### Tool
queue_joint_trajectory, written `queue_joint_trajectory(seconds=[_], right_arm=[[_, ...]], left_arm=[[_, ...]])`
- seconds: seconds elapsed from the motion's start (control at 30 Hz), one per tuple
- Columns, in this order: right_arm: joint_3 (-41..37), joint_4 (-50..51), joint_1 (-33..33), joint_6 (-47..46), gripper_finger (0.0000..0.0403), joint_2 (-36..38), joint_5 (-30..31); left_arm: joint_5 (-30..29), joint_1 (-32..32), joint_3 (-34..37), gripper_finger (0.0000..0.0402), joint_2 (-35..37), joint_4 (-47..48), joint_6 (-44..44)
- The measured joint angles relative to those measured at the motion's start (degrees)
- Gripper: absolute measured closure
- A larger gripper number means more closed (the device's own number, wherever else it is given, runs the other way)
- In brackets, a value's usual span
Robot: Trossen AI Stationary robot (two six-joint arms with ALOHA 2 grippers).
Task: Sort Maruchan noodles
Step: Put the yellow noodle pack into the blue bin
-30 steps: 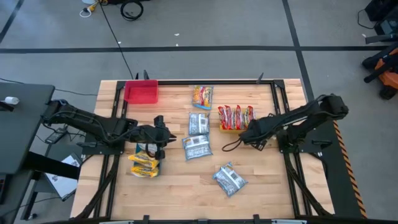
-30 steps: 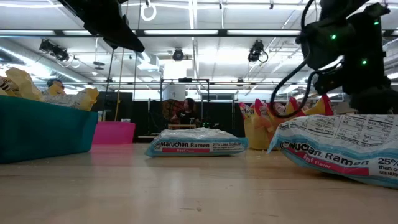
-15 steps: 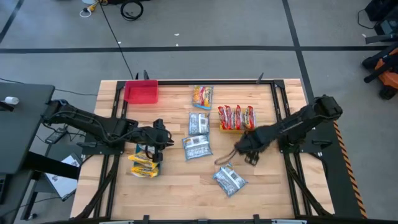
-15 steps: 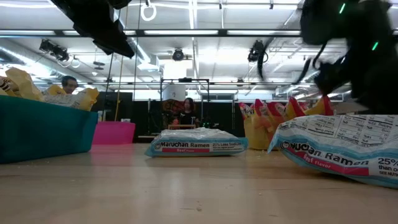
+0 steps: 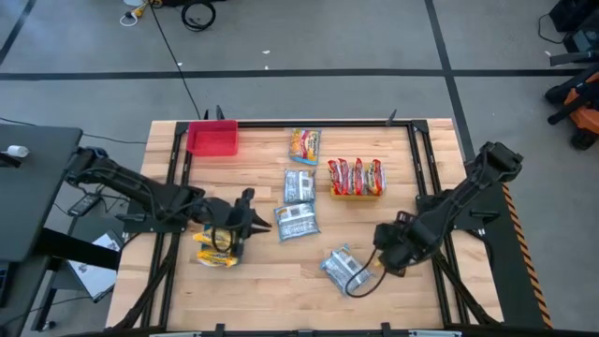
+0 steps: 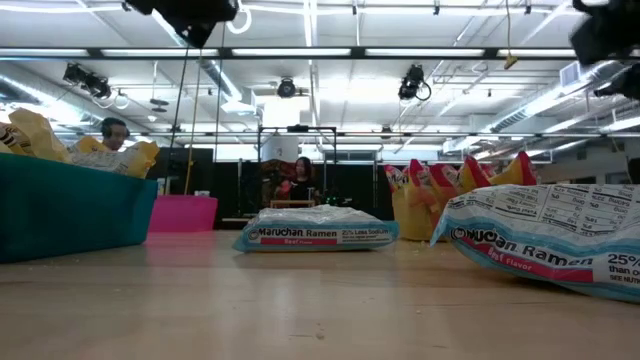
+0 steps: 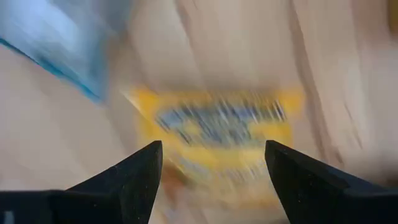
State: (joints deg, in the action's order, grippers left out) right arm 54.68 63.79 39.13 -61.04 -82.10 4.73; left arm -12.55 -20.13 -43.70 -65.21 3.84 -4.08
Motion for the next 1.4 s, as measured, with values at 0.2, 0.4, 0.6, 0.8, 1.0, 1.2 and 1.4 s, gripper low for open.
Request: queue_joint_trajectory(seconds=[0.2, 0.4, 0.6, 0.8, 1.0, 1.2, 1.4], right_arm=[[-2.05, 1.63, -1.27, 3.07, 0.0116, -4.14, -2.18], [-6.29, -9.37, -4.34, 8.57, 0.0162, -6.58, -8.43], [-6.49, -13.03, -5.19, 8.83, 0.0335, -3.85, -7.18], [-1.73, -14.09, -6.12, 11.52, 0.0395, 0.88, -2.80], [5.57, -20.23, -7.42, 20.44, 0.0397, 4.11, 4.79], [6.95, -34.86, -11.77, 32.05, 0.0399, 4.48, 5.32], [6.95, -43.00, -16.65, 37.73, 0.0400, 2.31, -4.94]], left_arm=[[0.41, -2.15, 0.00, 0.0350, -0.48, -1.10, -0.15], [0.39, -5.43, 0.00, 0.0349, -0.50, -1.49, -0.33], [-0.41, -7.79, 0.00, 0.0349, -0.52, -7.24, 0.67], [-5.29, -7.73, 0.00, 0.0346, -3.00, -11.54, 4.98], [-5.86, -6.90, -0.02, 0.0299, -11.16, -23.46, 16.20], [-5.88, -5.30, -2.59, 0.0222, -19.04, -33.58, 33.47], [-6.03, -4.67, -8.38, 0.0155, -27.18, -33.23, 50.66]])
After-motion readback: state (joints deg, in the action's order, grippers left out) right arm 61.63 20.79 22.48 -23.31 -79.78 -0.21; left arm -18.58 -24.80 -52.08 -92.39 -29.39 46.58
